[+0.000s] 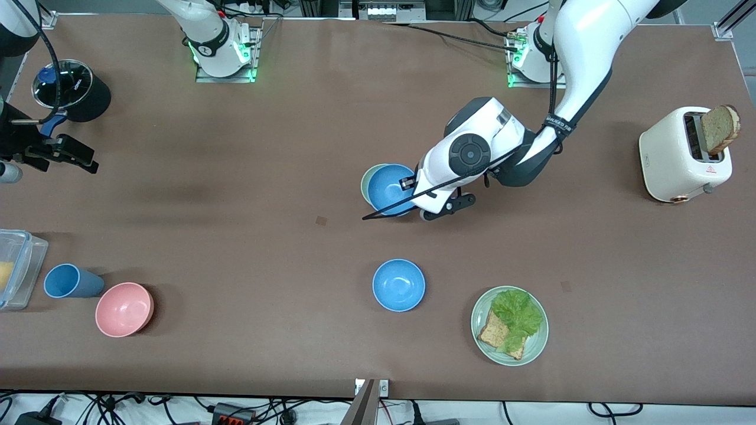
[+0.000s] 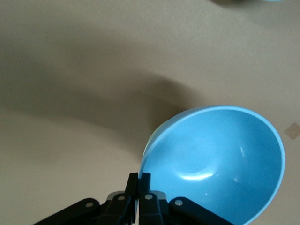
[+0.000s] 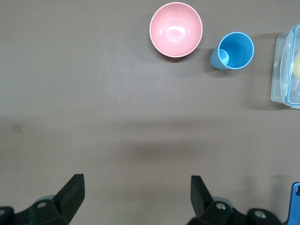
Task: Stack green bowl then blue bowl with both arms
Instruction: 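Carry the blue bowl over the green bowl and lower it inside, then open the left gripper to release the blue bowl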
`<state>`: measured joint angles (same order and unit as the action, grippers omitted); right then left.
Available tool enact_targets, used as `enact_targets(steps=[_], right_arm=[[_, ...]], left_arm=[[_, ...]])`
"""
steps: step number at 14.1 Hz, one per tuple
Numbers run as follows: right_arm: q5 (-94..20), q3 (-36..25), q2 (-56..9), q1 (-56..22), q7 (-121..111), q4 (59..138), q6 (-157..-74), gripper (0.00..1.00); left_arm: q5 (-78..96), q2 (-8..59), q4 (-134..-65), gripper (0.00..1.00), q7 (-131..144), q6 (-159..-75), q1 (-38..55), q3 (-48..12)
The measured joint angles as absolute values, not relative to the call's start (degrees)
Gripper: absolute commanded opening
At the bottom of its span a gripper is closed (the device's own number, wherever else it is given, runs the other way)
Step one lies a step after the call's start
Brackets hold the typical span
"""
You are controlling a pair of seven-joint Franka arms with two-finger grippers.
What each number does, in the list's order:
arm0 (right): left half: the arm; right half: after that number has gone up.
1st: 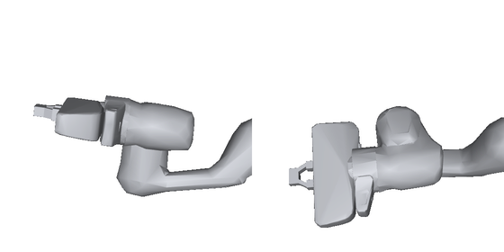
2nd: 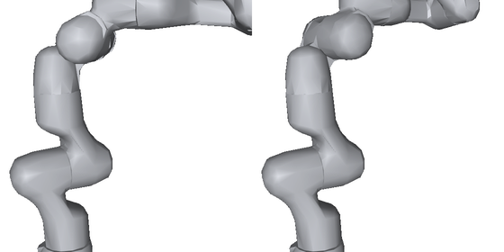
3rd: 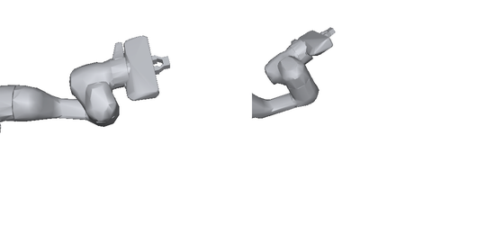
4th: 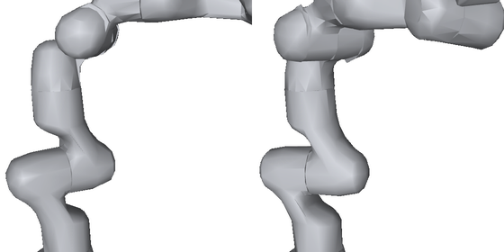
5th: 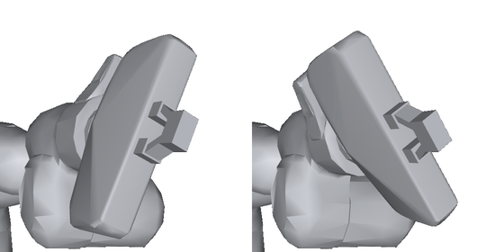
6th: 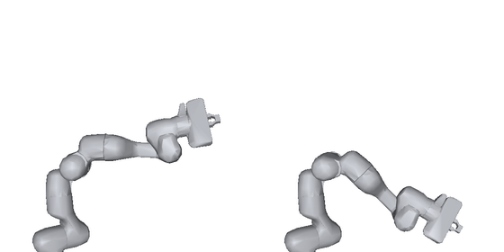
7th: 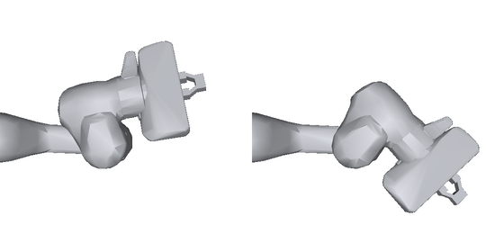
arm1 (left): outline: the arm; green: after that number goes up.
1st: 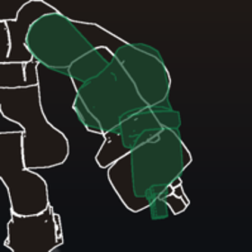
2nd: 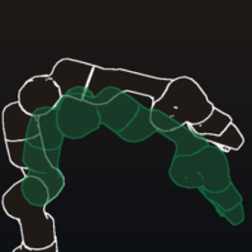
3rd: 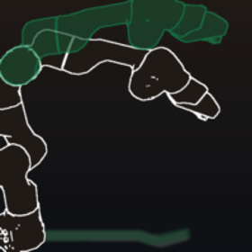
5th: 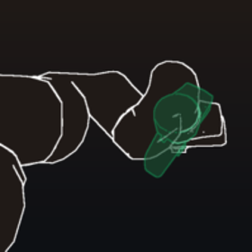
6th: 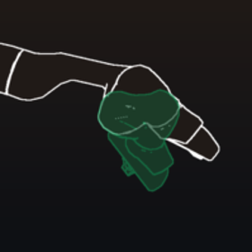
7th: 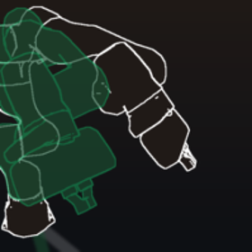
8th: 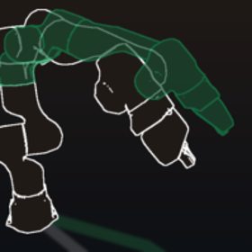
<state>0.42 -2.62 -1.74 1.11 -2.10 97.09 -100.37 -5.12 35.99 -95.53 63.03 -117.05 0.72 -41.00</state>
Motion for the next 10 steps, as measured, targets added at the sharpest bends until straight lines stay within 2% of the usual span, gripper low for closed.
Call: enact_targets(steps=[6,9,10], right_arm=[[0.4,-2.6,-1.7,1.1,-2.1,97.7,-100.3,1.0],[0.4,-2.6,-1.7,1.1,-2.1,97.7,-100.3,1.0],[0.4,-2.6,-1.7,1.1,-2.1,97.8,-100.3,1.0]], left_arm=[[-5.1,36.0,-98.8,0.01,63.0,-120.9,2.0,-41.0],[-5.1,36.0,-99.1,0.04,63.0,-121.8,2.7,-41.0],[-5.1,36.0,-99.7,0.14,63.0,-122.8,3.0,-41.0]])
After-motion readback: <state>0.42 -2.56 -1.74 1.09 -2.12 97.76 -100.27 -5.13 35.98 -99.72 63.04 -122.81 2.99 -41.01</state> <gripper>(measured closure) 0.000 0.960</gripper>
